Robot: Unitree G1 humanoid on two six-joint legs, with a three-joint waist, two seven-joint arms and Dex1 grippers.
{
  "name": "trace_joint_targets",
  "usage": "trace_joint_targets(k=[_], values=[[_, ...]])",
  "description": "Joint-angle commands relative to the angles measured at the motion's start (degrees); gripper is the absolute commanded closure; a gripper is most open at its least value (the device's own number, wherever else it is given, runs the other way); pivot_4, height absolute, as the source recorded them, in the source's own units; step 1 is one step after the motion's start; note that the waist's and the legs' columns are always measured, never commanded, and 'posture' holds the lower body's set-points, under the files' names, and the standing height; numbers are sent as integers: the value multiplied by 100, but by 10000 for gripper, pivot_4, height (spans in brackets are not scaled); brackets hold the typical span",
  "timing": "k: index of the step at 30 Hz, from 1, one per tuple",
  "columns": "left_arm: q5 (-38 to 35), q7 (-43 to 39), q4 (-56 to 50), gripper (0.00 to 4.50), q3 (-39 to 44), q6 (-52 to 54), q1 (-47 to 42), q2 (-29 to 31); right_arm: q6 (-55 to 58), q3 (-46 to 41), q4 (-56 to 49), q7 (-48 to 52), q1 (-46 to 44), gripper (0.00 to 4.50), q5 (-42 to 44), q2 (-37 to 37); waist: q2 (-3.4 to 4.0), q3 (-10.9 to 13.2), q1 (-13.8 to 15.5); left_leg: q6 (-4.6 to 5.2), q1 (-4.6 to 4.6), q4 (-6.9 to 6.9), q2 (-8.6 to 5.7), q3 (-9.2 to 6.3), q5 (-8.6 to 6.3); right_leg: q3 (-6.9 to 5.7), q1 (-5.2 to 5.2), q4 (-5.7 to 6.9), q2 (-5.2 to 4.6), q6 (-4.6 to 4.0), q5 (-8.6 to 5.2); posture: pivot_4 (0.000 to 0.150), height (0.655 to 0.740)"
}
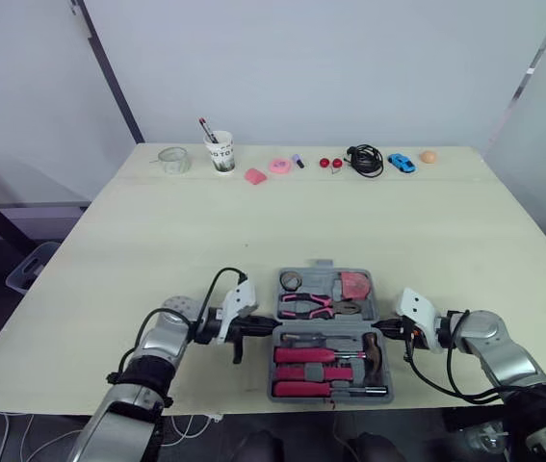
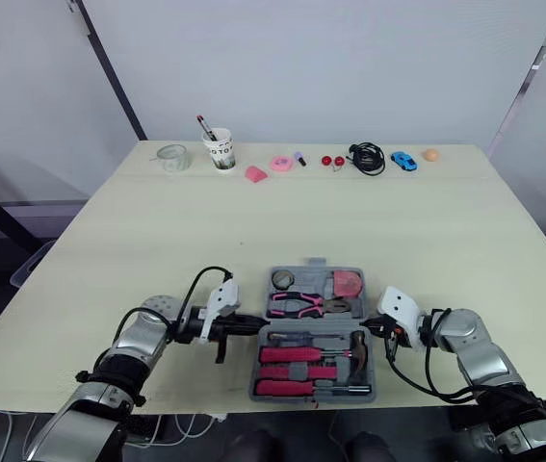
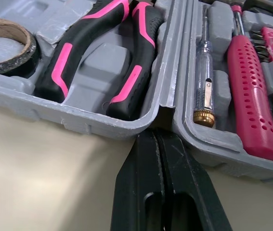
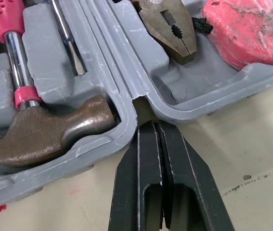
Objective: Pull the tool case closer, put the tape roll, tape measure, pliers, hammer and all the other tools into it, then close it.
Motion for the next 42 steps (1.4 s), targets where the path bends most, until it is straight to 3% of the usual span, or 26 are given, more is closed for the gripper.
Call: trace_joint_targets(k=[1,25,35,36,37,38,39,42], values=[[53,-146,-144,45000,-255,115,205,9,-62,114,-198,69,-17,44752,78,122,0,0,-12,0,0,0,0,0,0,0,0,0,0,0,0,1500,7400],[-83,37,-31,45000,47,-123,146,245,87,-373,-173,-103,7,44752,247,-155,0,-1,-96,0,1,0,0,-1,0,0,0,4,0,0,1,1500,7400],[-1007,-28,-1353,45000,614,159,660,553,1242,-1158,-141,-86,-268,44752,1246,-234,0,2,-121,0,1,-3,6,-17,0,2,-2,5,-3,-1,1,1500,7400],[-1121,-71,-1605,45000,622,264,756,559,1491,-1222,-118,-135,-369,39299,1381,-163,0,2,-120,0,0,-2,6,-19,0,2,-2,4,-5,-1,1,1500,7400],[-1227,-135,-1830,45000,603,358,844,567,1714,-1262,-80,-162,-462,37564,1485,-104,1,3,-115,0,1,-2,6,-19,0,3,-1,4,-6,-1,1,1500,7400],[-1335,-247,-2091,45000,537,478,951,589,1954,-1265,-2,-148,-582,31745,1574,-54,1,3,-116,0,1,-2,4,-19,0,5,-1,4,-8,-1,2,1500,7400],[-1407,-345,-2322,45000,456,572,1046,610,2234,-1258,88,-148,-712,30573,1649,-14,1,3,-117,0,0,-2,4,-21,0,5,-1,4,-7,-1,2,1500,7400],[-1479,-445,-2896,45000,181,855,1266,619,3086,-1133,383,-26,-1216,18716,1879,83,3,4,-119,0,1,-2,4,-20,0,7,-2,4,-8,-1,2,1500,7400]])
